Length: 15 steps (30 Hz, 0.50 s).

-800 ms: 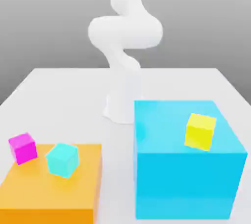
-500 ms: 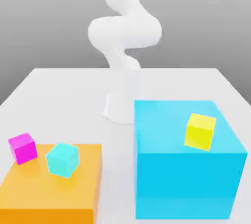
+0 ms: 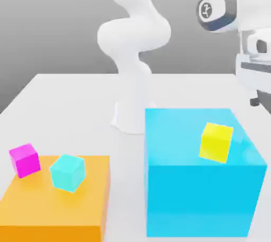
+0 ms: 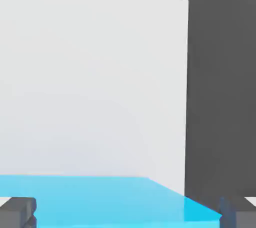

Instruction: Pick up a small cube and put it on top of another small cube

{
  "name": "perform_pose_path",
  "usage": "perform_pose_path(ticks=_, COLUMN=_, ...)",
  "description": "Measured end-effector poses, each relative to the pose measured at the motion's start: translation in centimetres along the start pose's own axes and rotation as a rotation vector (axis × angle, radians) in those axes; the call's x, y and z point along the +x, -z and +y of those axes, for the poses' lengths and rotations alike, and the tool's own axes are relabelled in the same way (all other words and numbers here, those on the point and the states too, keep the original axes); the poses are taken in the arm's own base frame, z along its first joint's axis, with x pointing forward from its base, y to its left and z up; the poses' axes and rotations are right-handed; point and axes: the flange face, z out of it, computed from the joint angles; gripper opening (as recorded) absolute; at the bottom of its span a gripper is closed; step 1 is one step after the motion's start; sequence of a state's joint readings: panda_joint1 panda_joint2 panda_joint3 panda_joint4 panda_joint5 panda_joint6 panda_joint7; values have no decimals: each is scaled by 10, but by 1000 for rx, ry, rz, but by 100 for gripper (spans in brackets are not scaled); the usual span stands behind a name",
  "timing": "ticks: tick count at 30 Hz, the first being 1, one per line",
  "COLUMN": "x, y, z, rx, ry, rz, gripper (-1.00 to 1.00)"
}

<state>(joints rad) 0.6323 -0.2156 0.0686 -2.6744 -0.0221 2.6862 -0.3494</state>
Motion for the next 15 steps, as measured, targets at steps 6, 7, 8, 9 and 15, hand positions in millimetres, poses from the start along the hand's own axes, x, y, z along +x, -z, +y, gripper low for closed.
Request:
perform_pose_path(ticks=6, x=-23, y=-66, z=-79, rx=93, ry=420, rz=-92, gripper=0)
perform_pose_path(ticks=7, x=-29, y=-76, z=-95, rx=111, ry=499, rz=-106, gripper=0)
perform_pose_path(ticks=8, x=-36, y=-85, z=-110, rx=129, ry=574, rz=-119, gripper=0)
perform_pose_path(ticks=9, x=-43, y=-93, z=-124, rx=147, ry=649, rz=-131, gripper=0)
perform_pose_path(ticks=15, x=-63, y=-147, z=-141, rx=176, ry=742, rz=-153, gripper=0)
